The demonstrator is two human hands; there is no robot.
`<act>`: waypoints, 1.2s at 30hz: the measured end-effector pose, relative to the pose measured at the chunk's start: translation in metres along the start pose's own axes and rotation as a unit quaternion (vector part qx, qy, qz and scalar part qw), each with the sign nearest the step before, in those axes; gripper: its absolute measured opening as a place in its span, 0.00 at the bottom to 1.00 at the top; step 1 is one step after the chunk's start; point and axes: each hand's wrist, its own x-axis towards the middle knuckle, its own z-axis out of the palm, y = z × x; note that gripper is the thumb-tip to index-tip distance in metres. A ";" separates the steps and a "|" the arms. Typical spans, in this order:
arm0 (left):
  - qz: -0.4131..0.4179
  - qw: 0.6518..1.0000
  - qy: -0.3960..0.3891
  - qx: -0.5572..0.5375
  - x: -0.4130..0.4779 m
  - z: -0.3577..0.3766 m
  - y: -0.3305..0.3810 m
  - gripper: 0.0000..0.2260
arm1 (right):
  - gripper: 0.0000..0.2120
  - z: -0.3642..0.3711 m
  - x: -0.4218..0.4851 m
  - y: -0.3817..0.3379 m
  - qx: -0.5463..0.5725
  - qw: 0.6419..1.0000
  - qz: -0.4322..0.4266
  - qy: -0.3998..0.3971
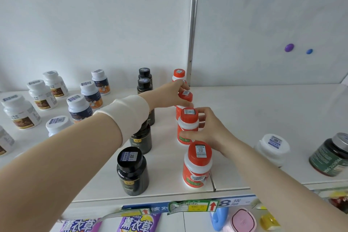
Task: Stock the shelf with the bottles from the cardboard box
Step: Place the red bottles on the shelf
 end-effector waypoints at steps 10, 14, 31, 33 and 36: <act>-0.001 0.932 0.108 0.347 -0.079 -0.053 0.036 0.21 | 0.27 -0.029 -0.032 -0.053 -0.042 0.991 -0.048 0.115; -0.041 0.861 0.140 0.487 -0.141 -0.057 0.047 0.17 | 0.23 -0.011 -0.063 -0.067 -0.225 0.958 -0.130 0.125; -0.249 0.773 0.125 0.571 -0.485 -0.112 -0.066 0.20 | 0.22 0.270 -0.188 -0.192 -0.465 0.764 -0.447 0.010; -0.286 0.765 0.119 0.565 -0.540 -0.123 -0.100 0.20 | 0.24 0.331 -0.202 -0.214 -0.450 0.754 -0.478 -0.022; -0.338 0.757 0.122 0.545 -0.629 -0.136 -0.158 0.20 | 0.23 0.431 -0.224 -0.238 -0.422 0.734 -0.528 -0.068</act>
